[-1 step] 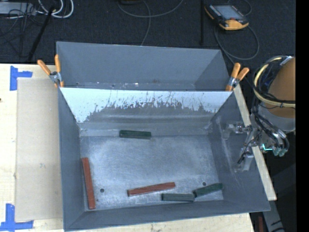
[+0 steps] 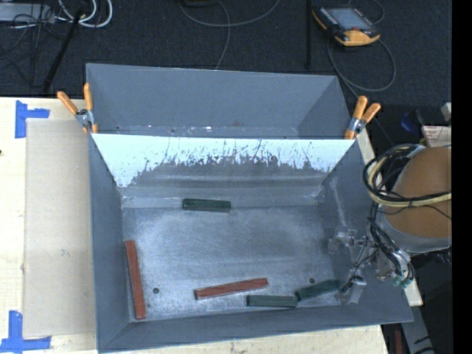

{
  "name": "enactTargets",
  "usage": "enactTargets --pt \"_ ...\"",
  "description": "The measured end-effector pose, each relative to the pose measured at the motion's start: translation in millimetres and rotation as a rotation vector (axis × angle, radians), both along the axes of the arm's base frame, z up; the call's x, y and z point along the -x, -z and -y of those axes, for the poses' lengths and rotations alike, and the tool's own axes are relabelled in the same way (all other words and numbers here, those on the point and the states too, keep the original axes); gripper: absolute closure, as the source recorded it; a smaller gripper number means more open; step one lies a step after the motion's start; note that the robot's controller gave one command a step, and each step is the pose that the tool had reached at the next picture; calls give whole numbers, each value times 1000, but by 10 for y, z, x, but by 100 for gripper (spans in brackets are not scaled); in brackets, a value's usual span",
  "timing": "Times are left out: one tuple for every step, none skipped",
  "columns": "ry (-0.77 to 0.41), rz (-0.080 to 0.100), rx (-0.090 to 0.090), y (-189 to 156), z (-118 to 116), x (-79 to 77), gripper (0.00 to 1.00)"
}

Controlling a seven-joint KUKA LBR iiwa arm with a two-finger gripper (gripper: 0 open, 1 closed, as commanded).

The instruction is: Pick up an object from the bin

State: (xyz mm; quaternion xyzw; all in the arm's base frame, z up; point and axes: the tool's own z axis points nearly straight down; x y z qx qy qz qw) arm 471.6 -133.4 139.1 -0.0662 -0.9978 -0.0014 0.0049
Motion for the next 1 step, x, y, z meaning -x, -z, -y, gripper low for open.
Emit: enactTargets --pt "-196 25 5 669 31 -30 0"
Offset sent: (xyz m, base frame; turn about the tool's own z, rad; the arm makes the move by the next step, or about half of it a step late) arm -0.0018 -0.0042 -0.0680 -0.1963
